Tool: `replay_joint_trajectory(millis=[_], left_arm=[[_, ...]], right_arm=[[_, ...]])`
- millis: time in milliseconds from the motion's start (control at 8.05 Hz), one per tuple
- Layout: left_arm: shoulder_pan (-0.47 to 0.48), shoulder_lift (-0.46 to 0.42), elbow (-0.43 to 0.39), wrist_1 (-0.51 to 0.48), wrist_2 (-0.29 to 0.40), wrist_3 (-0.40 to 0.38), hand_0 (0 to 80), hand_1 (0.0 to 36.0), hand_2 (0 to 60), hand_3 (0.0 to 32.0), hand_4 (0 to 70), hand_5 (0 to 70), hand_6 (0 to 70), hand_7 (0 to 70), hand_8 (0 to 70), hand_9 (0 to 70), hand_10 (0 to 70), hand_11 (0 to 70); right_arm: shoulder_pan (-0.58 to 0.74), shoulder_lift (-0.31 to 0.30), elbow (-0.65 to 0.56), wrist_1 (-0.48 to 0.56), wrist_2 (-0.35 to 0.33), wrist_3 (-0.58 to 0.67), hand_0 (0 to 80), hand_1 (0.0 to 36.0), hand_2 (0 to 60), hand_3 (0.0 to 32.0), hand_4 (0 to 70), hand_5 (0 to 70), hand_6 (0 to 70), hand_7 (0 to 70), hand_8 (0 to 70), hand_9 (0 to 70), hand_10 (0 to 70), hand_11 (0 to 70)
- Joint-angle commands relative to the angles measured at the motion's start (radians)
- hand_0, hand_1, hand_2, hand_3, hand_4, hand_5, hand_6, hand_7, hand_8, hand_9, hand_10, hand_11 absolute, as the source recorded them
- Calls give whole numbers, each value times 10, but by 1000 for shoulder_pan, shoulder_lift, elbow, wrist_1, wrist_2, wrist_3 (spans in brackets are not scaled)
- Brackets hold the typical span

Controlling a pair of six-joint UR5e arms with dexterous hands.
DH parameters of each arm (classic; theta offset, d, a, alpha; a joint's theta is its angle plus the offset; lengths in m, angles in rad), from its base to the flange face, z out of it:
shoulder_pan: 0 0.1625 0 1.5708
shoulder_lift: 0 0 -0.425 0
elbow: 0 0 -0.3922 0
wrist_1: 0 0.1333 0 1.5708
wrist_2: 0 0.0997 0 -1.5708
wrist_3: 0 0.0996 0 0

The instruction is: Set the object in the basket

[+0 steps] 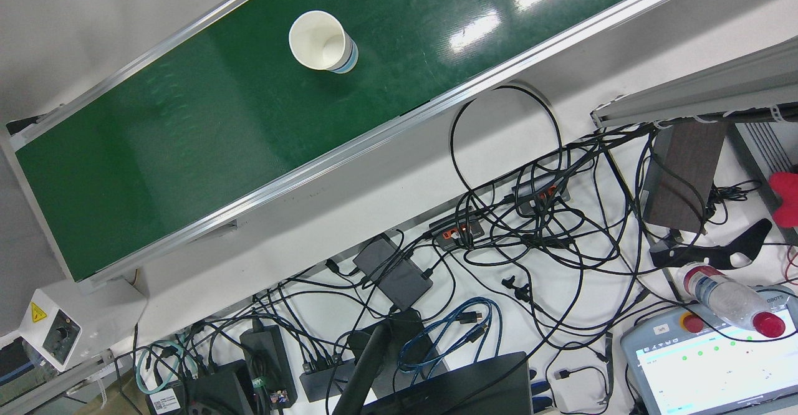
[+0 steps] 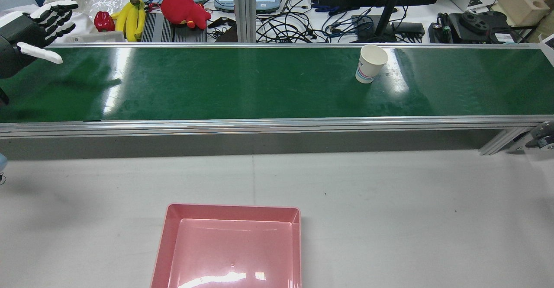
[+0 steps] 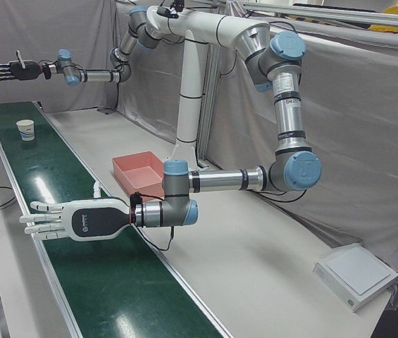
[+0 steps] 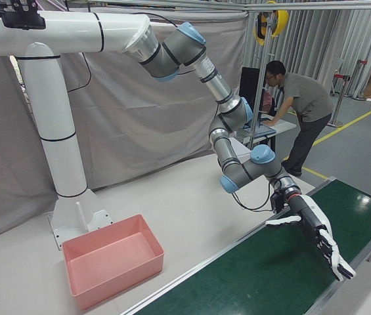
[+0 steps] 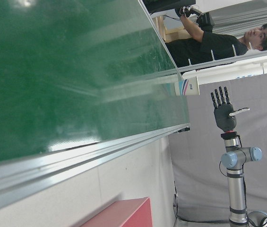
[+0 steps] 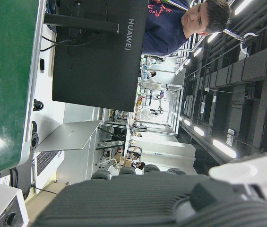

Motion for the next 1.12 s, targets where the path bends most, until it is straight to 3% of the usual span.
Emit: replay_joint_trajectory(millis=[0, 994], left_arm=[[-2, -3, 3, 34, -8, -1, 554, 134, 0, 26, 14, 245, 3, 0, 0, 0, 30, 64], [-4, 3, 5, 68, -11, -1, 555, 135, 0, 32, 9, 240, 3, 0, 0, 0, 28, 61]], right_arm=[[1, 0, 0, 0, 0, -1, 0, 0, 0, 0, 0, 0, 0, 0, 0, 0, 0, 0], [0, 0, 0, 1, 0, 1, 0, 0, 0, 0, 0, 0, 0, 0, 0, 0, 0, 0]])
